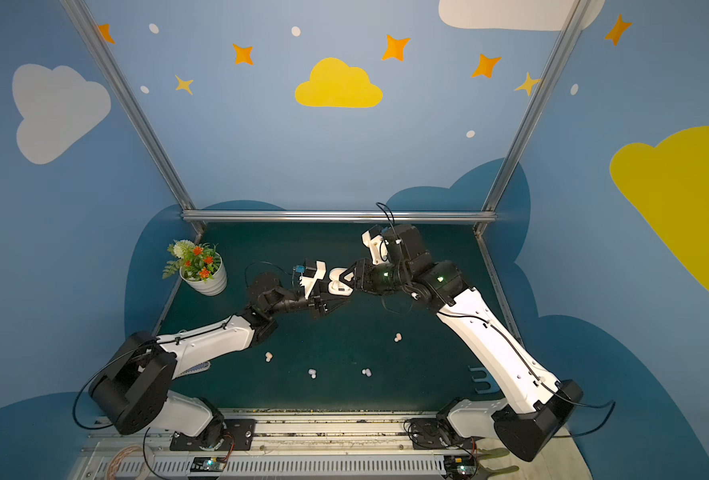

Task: Insert the wireless bluetooth earbuds into the charging case
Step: 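Lower the earbud into the empty slot of the case and release, then press the case lid shut with the right gripper while the left holds the case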

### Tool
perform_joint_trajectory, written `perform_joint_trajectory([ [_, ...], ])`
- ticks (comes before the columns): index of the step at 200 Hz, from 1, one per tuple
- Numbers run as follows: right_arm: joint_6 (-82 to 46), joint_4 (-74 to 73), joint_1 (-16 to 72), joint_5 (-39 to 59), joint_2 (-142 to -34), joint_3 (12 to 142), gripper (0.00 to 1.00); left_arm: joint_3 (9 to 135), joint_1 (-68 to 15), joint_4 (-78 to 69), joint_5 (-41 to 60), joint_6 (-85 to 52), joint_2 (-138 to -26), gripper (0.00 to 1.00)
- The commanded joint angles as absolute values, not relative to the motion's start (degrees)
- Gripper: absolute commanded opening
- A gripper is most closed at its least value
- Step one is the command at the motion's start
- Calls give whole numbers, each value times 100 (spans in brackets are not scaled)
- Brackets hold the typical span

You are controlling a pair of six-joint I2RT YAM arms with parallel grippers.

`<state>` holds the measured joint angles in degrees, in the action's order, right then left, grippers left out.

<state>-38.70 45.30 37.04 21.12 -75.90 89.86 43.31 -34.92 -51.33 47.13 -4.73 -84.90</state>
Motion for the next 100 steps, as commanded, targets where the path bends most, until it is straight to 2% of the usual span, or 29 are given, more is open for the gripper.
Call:
perform_joint_trajectory([
  [1, -3463, 4961, 3557, 2061, -7819, 9426, 37, 4382, -3535, -5339, 4797, -483, -8476, 27],
  [53, -2969, 5492, 3489, 2151, -8679, 10349, 36, 4405, -3583, -5290, 4799, -453, -8473, 27],
  [100, -2968, 5524, 3650, 2317, -8737, 10329, 36, 4403, -3587, -5251, 4815, -448, -8510, 27],
])
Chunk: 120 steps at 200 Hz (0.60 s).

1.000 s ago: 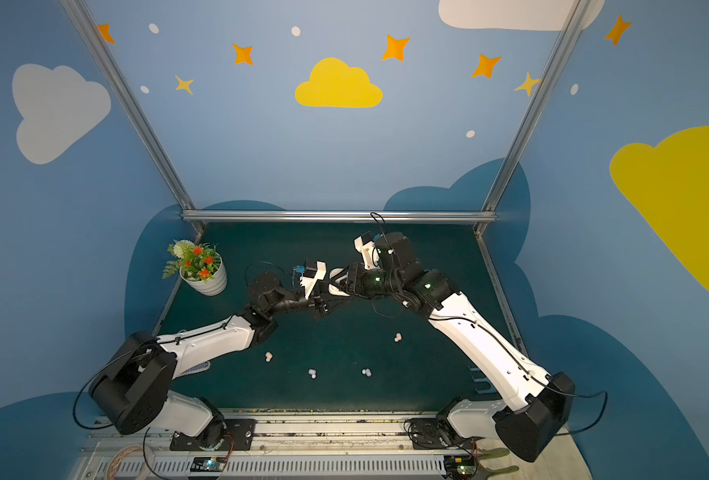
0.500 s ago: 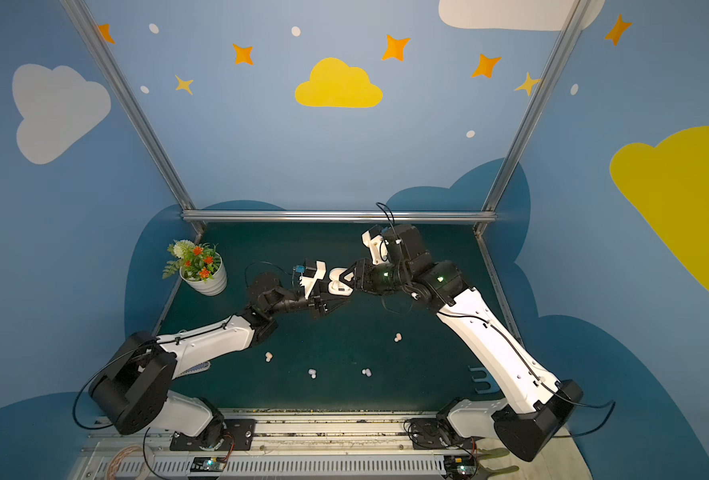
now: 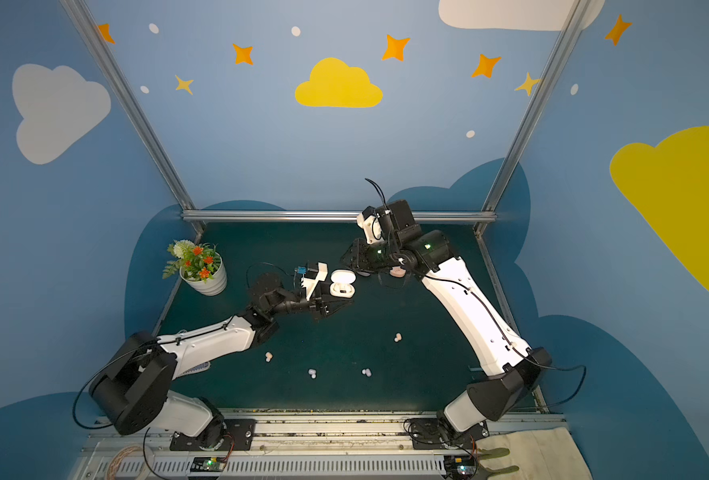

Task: Insert the wireless bluetooth earbuds into the charging case
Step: 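Press the case lid shut with the right gripper while the left holds the case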

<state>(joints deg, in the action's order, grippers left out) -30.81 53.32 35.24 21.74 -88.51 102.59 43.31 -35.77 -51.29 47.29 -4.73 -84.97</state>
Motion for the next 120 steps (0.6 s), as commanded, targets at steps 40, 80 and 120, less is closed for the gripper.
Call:
perform_joint_trajectory([
  [40, -3271, 5310, 3899, 2261, -8447, 9853, 36, 4419, -3593, -5255, 4807, -439, -8548, 27],
  [80, -3480, 5370, 4058, 2106, -8260, 9589, 36, 4411, -3590, -5259, 4799, -448, -8534, 27],
  [120, -3479, 5988, 4085, 1457, -8288, 9836, 41, 4446, -3611, -4957, 4825, -246, -8534, 28],
])
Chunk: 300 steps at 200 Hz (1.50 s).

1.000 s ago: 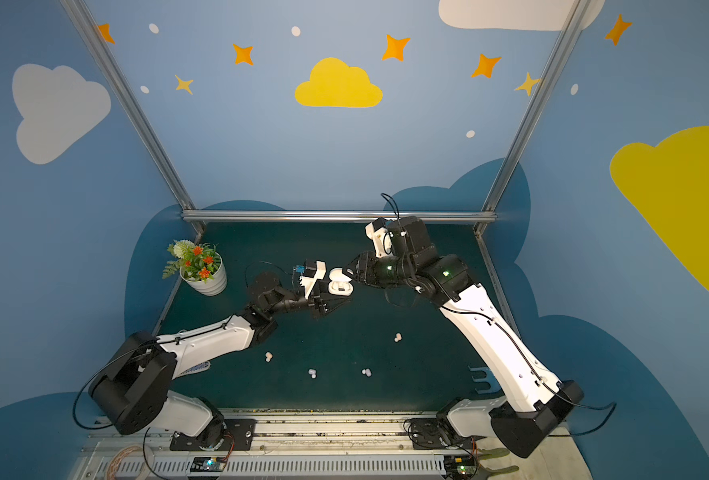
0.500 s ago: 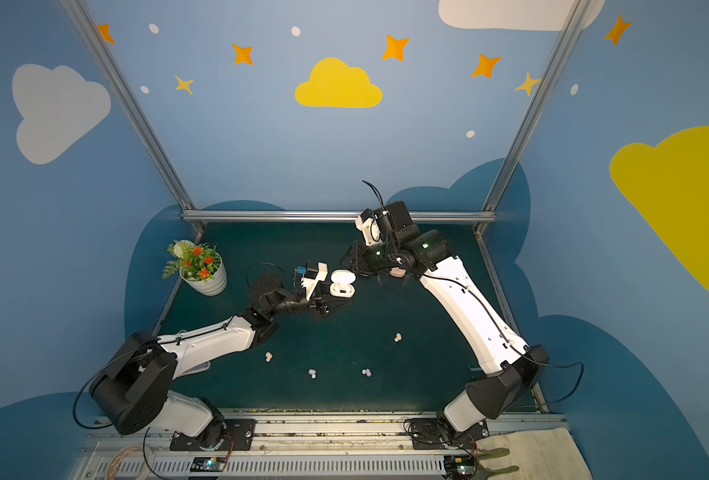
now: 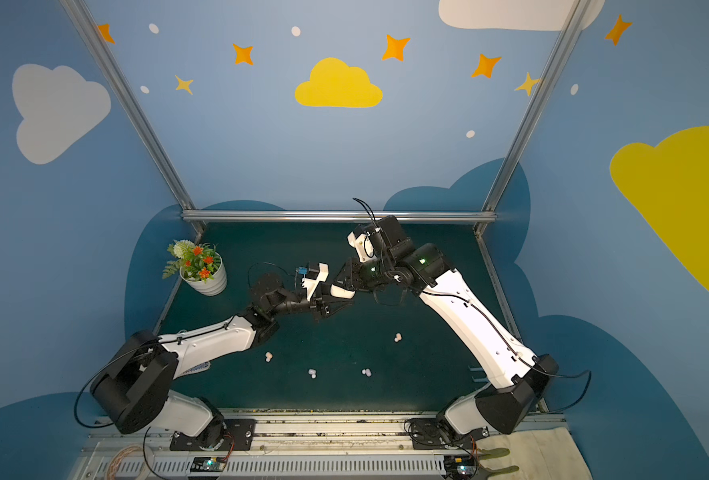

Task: Insert the wireless bluetooth earbuds into the charging case
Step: 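Press the case lid shut with the right gripper while the left holds the case, then grasp the closed case with the right gripper while the left gripper releases and withdraws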

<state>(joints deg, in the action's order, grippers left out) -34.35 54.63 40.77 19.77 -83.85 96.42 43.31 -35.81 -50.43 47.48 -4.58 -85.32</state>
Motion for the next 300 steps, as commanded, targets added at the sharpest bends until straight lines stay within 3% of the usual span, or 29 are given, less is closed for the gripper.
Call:
perform_joint_trajectory([
  [1, -3480, 6009, 4082, 1445, -8288, 9844, 41, 4451, -3612, -4931, 4825, -224, -8539, 28],
  [52, -3557, 6409, 3876, 1671, -8419, 9804, 65, 4587, -3763, -3806, 4668, 644, -8419, 28],
  [98, -3783, 6107, 3885, 2001, -8420, 9381, 74, 4614, -3819, -3569, 4605, 843, -8348, 28],
  [168, -3836, 6004, 3911, 2245, -8603, 9242, 79, 4620, -3853, -3507, 4584, 929, -8305, 28],
  [300, -4015, 5641, 3975, 2389, -8640, 8842, 76, 4614, -3887, -3467, 4566, 949, -8271, 28],
])
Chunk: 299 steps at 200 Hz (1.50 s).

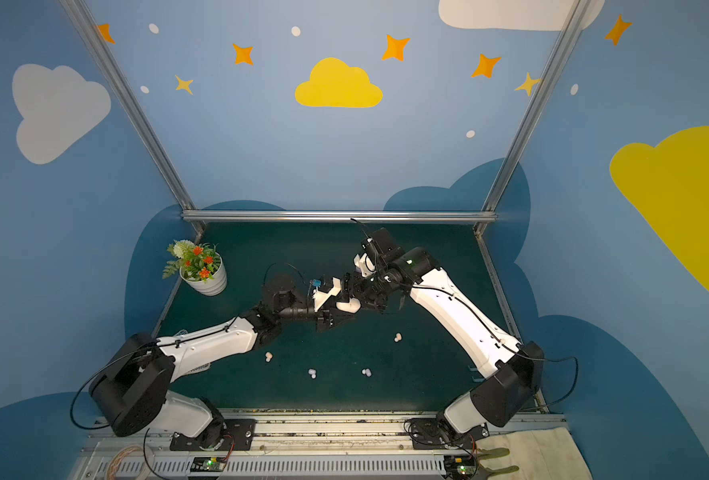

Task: Insert the wireless bluetooth earbuds into the charging case
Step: 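Grasp the closed case with the right gripper while the left gripper releases and withdraws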

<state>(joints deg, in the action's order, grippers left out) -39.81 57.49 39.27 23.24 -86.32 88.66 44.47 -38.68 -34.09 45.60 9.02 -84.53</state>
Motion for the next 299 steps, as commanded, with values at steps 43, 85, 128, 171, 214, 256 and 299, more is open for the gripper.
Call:
perform_joint_trajectory([
  [43, -4023, 5635, 3981, 2397, -8653, 8816, 67, 4614, -3889, -3501, 4561, 936, -8288, 28],
  [85, -4034, 5601, 3977, 2408, -8649, 8801, 59, 4607, -3891, -3502, 4465, 902, -8279, 31],
  [128, -4065, 5483, 3932, 2313, -8552, 8684, 55, 4592, -3894, -3461, 4344, 879, -8245, 48],
  [171, -3904, 5504, 3550, 2087, -8262, 8393, 53, 4420, -3882, -3175, 3650, 933, -7938, 90],
  [214, -3529, 5599, 2610, 1478, -7865, 7674, 53, 4300, -3757, -2206, 2634, 658, -7565, 100],
  [256, -3140, 5215, 1193, 719, -7680, 6710, 53, 4242, -3330, -1596, 2033, -117, -7422, 100],
  [299, -2867, 4460, -191, 569, -7886, 5918, 53, 4570, -3249, -682, 1358, -55, -7526, 100],
])
